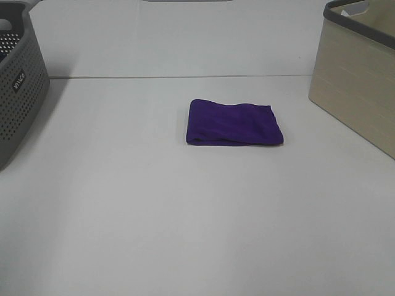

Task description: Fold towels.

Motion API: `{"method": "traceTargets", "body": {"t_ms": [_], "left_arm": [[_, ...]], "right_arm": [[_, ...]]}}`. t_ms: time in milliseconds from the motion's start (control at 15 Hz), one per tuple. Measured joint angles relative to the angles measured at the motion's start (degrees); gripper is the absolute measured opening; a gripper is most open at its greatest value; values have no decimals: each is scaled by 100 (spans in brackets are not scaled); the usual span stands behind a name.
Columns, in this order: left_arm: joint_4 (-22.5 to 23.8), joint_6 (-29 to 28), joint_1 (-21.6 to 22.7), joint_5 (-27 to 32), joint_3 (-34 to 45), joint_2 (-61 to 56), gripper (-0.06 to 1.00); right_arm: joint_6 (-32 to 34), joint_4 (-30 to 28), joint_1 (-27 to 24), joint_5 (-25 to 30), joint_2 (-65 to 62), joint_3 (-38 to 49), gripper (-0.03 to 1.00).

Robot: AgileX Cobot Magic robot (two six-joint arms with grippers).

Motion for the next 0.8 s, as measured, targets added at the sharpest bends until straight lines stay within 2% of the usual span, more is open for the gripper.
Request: {"method": "traceTargets", "body": {"t_ms": [200, 400, 467, 800], "left_arm": [[0, -6, 0, 86, 688, -940, 76], [-40, -11, 0, 166, 859, -1793, 76], [-143, -138, 0, 355, 928, -2395, 76], [-218, -550, 0, 504, 1003, -2475, 76]], "right_arm": [[596, -504, 0, 115, -653, 338, 92], [751, -584, 0, 46, -659, 722, 92], [779, -590, 0, -430, -659, 842, 91], [791, -590, 0, -476, -659, 928, 90]]}}
